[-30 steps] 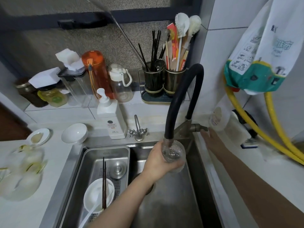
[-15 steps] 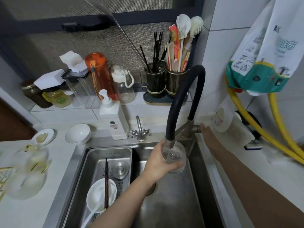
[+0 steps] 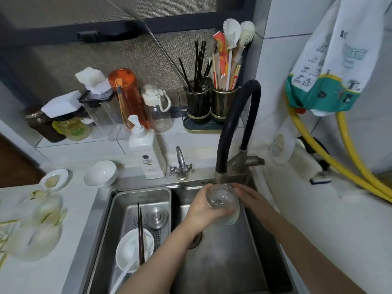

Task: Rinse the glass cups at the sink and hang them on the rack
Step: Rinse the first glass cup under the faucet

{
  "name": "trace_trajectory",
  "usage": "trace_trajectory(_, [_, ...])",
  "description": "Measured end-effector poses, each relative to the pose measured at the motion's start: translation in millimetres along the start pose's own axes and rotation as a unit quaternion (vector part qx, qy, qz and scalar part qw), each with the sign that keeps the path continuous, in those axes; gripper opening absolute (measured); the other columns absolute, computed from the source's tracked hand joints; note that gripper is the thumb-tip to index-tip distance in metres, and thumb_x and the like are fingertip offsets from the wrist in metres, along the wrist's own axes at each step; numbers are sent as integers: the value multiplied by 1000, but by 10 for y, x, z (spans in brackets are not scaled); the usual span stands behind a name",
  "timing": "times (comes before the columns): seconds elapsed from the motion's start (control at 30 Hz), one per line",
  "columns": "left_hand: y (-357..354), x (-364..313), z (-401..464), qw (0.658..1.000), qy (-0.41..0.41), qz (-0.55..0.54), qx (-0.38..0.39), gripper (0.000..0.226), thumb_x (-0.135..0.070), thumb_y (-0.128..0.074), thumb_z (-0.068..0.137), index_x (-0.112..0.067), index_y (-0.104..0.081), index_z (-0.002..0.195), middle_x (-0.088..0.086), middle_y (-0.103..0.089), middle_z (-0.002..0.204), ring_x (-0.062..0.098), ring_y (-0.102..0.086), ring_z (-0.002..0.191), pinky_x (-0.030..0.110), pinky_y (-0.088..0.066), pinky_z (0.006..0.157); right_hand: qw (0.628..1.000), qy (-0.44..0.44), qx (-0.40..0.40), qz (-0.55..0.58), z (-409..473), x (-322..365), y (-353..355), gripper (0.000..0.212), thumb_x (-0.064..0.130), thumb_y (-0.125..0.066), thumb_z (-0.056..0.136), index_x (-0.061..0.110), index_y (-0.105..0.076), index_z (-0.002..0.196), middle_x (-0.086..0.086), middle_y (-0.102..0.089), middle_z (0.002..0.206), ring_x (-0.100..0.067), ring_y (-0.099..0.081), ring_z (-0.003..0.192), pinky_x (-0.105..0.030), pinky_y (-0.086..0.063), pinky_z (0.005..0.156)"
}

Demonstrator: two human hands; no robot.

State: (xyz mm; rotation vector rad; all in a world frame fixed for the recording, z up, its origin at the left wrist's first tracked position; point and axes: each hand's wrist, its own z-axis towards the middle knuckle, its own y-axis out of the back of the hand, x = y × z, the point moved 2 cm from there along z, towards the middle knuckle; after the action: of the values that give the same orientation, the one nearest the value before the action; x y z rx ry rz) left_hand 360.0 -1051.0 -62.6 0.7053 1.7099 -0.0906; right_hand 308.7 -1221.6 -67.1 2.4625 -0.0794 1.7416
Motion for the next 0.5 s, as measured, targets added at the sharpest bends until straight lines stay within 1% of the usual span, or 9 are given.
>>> trace_trajectory(0.07, [26, 6, -32, 1000, 14, -19, 17, 52, -8, -87, 68, -30, -54, 101, -15, -64, 92, -7, -64, 80, 2, -44, 65, 1000, -7, 13, 20, -136, -66, -84, 51, 53, -60, 83, 30, -58, 129, 8, -61, 130, -10, -57, 121, -36, -45, 106])
trace_trajectory(0.1, [40, 6, -62, 999, 27, -28, 27, 50, -10, -86, 70, -26, -54, 104, -16, -62, 93, -3, -64, 81, 2, -44, 62, 999, -2, 19, 26, -194, -95, -113, 54, 56, -61, 82, 33, -56, 131, 10, -59, 133, -9, -55, 124, -40, -42, 109])
trace_trajectory(0.17, [65, 32, -132, 995, 66, -61, 42, 52, -18, -84, 74, -24, -50, 114, -17, -59, 96, -4, -59, 77, 3, -45, 57, 998, -12, 27, 47, -296, -131, -160, 50, 52, -61, 82, 38, -54, 129, 14, -57, 133, -4, -55, 122, -34, -44, 106])
trace_trajectory(0.23, [75, 75, -194, 988, 113, -94, 47, 52, -29, -81, 76, -26, -48, 116, -13, -61, 99, -4, -60, 71, 11, -47, 54, 998, -11, 35, 56, -377, -133, -220, 43, 44, -59, 82, 43, -52, 124, 21, -58, 126, 8, -59, 110, -17, -50, 91])
trace_trajectory(0.3, [79, 86, -250, 980, 152, -119, 50, 53, -45, -81, 72, -23, -53, 112, -3, -66, 105, 6, -65, 77, 20, -50, 56, 998, -8, 44, 44, -431, -135, -272, 51, 40, -62, 81, 43, -45, 129, 22, -54, 128, 14, -55, 107, -9, -48, 81])
trace_trajectory(0.33, [71, 108, -255, 977, 161, -131, 55, 58, -51, -81, 68, -18, -57, 109, 3, -68, 103, 13, -66, 78, 23, -50, 56, 998, -7, 47, 39, -442, -147, -290, 57, 39, -65, 81, 41, -42, 132, 18, -51, 133, 11, -53, 111, -11, -48, 83])
trace_trajectory(0.4, [80, 113, -291, 969, 178, -164, 59, 62, -52, -80, 69, -7, -63, 106, 8, -69, 89, 21, -66, 73, 23, -50, 53, 998, -8, 58, 17, -449, -174, -326, 68, 42, -72, 79, 41, -36, 136, 13, -46, 139, 2, -49, 121, -18, -47, 92])
trace_trajectory(0.43, [92, 115, -306, 963, 190, -185, 57, 60, -50, -78, 72, -4, -65, 108, 9, -71, 89, 23, -68, 75, 25, -53, 55, 998, -9, 65, 8, -467, -161, -355, 71, 42, -72, 76, 42, -34, 136, 13, -45, 140, 0, -49, 123, -19, -48, 93])
trace_trajectory(0.5, [114, 140, -317, 949, 213, -220, 69, 57, -50, -77, 74, -10, -66, 112, 12, -73, 101, 30, -71, 90, 34, -58, 63, 997, -9, 75, -1, -498, -140, -408, 76, 41, -73, 72, 44, -31, 135, 13, -44, 139, -2, -50, 122, -18, -50, 89])
